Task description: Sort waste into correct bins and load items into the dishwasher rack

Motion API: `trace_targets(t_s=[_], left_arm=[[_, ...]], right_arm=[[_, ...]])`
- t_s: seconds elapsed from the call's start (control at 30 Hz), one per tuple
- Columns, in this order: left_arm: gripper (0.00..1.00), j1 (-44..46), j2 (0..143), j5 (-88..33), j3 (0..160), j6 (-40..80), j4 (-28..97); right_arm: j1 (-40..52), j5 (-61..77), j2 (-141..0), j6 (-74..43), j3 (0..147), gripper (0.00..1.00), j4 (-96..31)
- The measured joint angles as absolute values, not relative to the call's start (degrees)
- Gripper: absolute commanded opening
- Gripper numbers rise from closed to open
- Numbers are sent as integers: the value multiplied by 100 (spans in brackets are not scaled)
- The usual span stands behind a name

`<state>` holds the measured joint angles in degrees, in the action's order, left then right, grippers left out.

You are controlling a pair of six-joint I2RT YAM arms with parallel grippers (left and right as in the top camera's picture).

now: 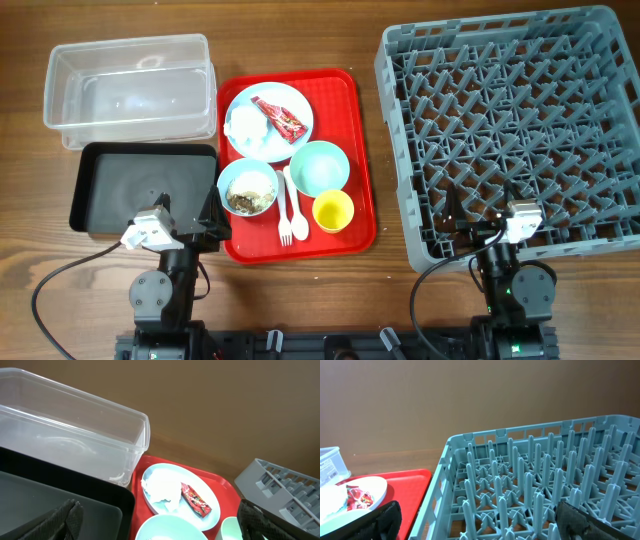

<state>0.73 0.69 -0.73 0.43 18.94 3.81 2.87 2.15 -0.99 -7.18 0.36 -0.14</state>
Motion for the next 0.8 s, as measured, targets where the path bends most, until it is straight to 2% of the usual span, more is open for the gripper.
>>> trace_targets(t_s=[0.23,0.4,0.57,0.7,0.73,0.8], left_arm=[[100,73,69,-73,43,1892,333],[100,73,548,-71,598,1894,930],[100,73,2716,-73,2421,1894,1942],[100,71,4954,-73,4320,1894,3448],[100,73,5664,-78,5030,1892,4165],[100,73,6530,-80,5647,1892,4410]], right_arm=[[287,215,-148,-720,134,100,-360],[287,213,-1031,-725,1234,100,-1146],[287,215,-2912,-725,3065,100,-2440],[283,215,-4377,-615,4410,100,-3835],[283,215,-4845,-508,4814,100,-4097],[283,217,-5262,-438,5135,100,-4346]])
